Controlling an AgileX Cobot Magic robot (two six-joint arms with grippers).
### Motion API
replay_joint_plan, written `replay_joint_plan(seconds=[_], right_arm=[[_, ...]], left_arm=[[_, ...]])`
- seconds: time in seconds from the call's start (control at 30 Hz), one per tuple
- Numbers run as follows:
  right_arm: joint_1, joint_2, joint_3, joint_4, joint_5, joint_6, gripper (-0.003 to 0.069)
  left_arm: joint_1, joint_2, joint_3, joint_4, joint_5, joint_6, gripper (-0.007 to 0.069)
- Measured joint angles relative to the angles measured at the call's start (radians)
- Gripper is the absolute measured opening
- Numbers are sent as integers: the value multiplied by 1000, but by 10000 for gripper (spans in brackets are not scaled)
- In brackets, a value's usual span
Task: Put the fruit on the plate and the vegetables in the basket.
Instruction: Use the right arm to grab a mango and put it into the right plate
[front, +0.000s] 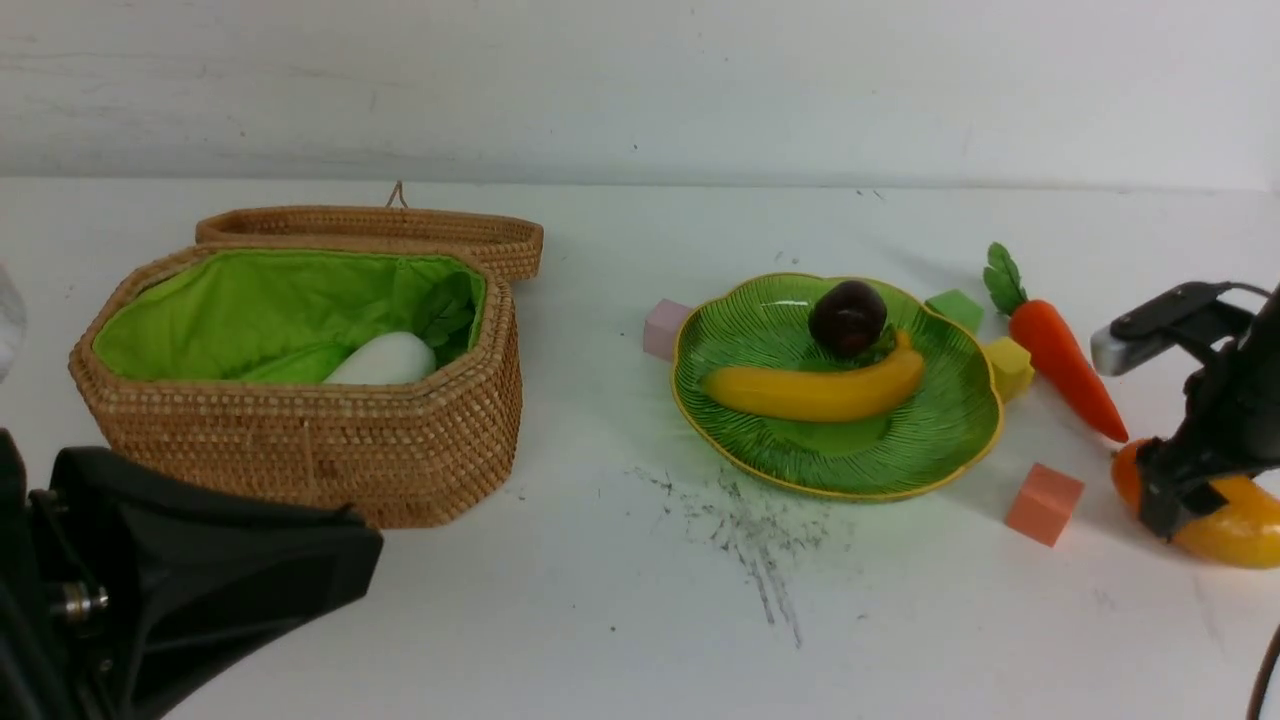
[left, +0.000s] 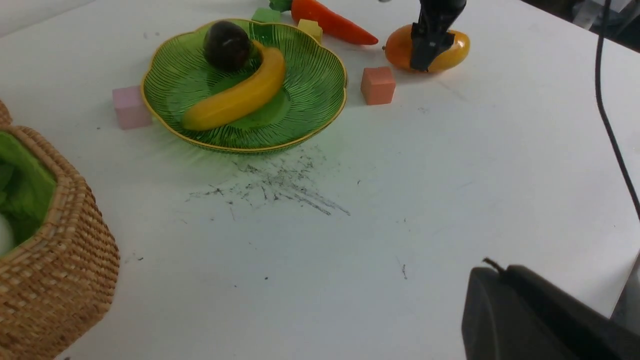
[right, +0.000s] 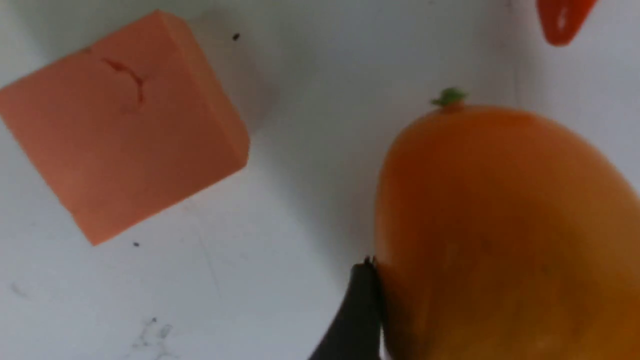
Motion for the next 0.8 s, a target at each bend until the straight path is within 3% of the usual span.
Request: replay_joint_plan(seconds=[0.23, 0.47, 0.6, 0.8], right_arm=[[-5, 37, -5, 48, 12, 5, 579], [7, 3, -49, 132, 100, 201, 579], [75, -97, -132, 245, 133, 313, 579], [272, -135, -179, 409, -82, 305, 579]], left_arm=[[0, 0, 0, -4, 0, 0, -13], [0, 0, 0, -7, -1, 0, -13], [0, 0, 0, -7, -53, 2, -13], [0, 0, 0, -7, -136, 3, -12]])
